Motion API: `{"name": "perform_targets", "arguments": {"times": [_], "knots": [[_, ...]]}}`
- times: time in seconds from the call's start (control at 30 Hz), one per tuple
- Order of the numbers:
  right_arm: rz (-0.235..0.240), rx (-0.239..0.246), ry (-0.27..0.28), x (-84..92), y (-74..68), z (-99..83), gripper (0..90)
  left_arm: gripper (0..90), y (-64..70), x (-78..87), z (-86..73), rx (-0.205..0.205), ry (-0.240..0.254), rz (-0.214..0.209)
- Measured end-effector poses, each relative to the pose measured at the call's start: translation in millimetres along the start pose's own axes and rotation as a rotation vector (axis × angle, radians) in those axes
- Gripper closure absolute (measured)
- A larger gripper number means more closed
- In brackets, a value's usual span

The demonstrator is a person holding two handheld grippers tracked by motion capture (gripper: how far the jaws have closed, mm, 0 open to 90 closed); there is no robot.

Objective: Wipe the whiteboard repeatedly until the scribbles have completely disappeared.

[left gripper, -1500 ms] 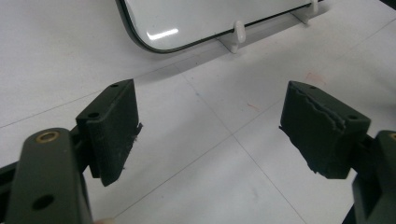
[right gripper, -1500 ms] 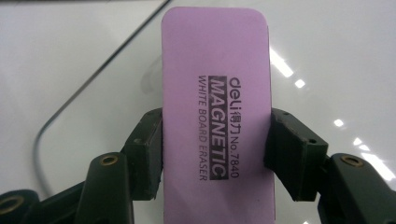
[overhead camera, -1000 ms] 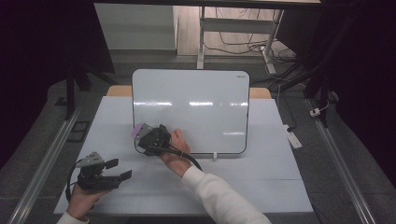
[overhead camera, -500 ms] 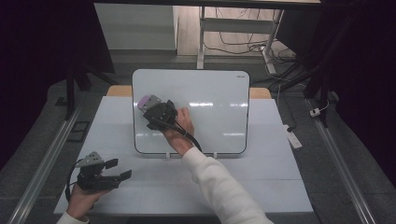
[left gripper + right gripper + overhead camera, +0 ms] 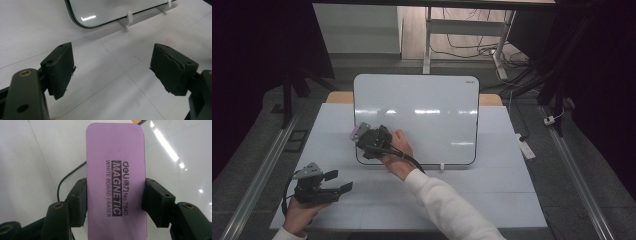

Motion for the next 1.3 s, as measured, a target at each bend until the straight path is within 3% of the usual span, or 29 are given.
{"name": "perform_targets", "arguments": {"times": [0.1,0.43,0.6,0.7,1.0,1.17,1.3], "knots": [[-0.004,-0.021,0.003,2.7,5.8,-1.8,40.3,19.8,0.3,-0.2,0.1,-0.001,-0.001,0.001],[-0.098,-0.101,0.080,11.3,49.5,17.7,40.2,19.8,-0.3,0.7,-0.2,0.003,-0.001,0.000],[-0.115,-0.098,0.076,15.2,53.3,14.6,40.2,19.8,-0.4,0.8,-0.4,0.003,-0.001,0.000],[-0.113,-0.128,0.090,17.6,56.6,11.4,40.2,19.8,0.3,0.4,-0.3,0.001,-0.002,0.000],[-0.114,-0.168,0.105,30.8,65.9,-10.0,40.1,19.8,-0.1,-1.0,-0.5,0.000,-0.005,0.002],[-0.068,-0.219,0.179,56.7,66.4,-29.9,40.2,19.8,0.1,-1.1,0.0,0.001,-0.003,0.002],[-0.033,-0.250,0.215,82.3,61.2,-57.0,40.1,19.8,0.4,-1.7,0.7,0.000,-0.005,0.001]]}}
Point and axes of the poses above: each handheld gripper's, and its own axes: x roughly backward along the jaws, z roughly out of its top, y roughly to its right, the point moved 8 cm from there along -x, roughly forward along the jaws, and after that the axes turned 1 degree about x, right-handed, at the moved point
